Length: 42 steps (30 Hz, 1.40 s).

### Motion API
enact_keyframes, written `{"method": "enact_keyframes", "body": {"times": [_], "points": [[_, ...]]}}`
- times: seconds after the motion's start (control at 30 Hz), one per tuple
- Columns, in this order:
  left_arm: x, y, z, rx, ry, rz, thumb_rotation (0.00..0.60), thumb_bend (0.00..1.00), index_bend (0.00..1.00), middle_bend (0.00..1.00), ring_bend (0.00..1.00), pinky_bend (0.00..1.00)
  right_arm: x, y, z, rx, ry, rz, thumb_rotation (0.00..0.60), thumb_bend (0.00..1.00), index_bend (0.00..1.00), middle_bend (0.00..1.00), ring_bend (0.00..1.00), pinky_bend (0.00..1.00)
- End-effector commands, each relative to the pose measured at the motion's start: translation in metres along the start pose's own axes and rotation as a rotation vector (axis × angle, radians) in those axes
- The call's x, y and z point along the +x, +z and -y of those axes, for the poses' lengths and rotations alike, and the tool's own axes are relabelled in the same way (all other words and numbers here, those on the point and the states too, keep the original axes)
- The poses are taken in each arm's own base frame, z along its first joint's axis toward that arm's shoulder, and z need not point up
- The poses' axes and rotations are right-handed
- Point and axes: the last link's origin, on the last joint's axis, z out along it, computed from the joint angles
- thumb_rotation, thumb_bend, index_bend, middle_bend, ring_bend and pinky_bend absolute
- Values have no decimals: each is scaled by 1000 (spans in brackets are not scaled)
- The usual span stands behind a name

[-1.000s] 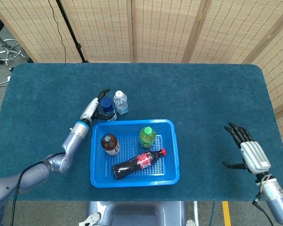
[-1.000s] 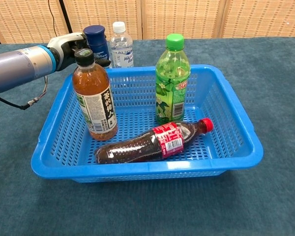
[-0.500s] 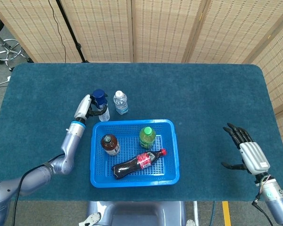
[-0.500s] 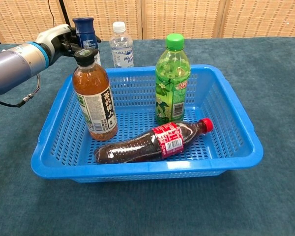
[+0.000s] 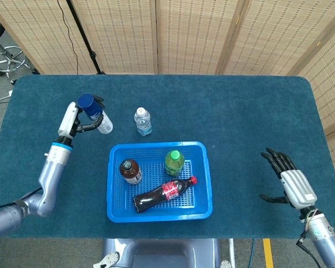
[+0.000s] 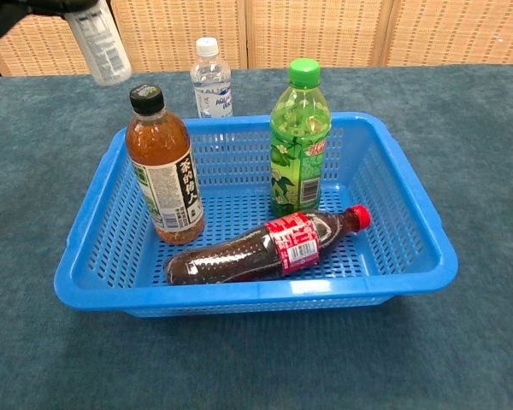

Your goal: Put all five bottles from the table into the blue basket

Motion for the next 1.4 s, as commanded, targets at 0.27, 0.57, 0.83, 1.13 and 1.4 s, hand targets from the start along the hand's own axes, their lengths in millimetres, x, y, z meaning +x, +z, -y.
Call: {"method": "enact_keyframes", "body": {"times": [0.27,0.57,0.83,1.13,1.4], "points": [[27,-66,-58,-237,6,93,600,496,610,455,449,473,-2,-1,4,9,-7,2,600,0,0,0,0,0],[-23,-113,-100,-401,11,367,600,488,603,455,448,473,-2,-1,4,7,-5,-4,600,0,0,0,0,0],[-85,-119,-102,-447,45,546,600,485,602,455,448,473,3,-2,3,6,6,-16,600,0,0,0,0,0],[-135,-113,-89,-408,99,614,600,458,590,455,439,473,5,-2,1,1,13,-20,600,0,0,0,0,0],[-164,-105,-72,-331,188,663,600,319,253,136,134,338,6,-2,1,2,18,-20,600,0,0,0,0,0]]}}
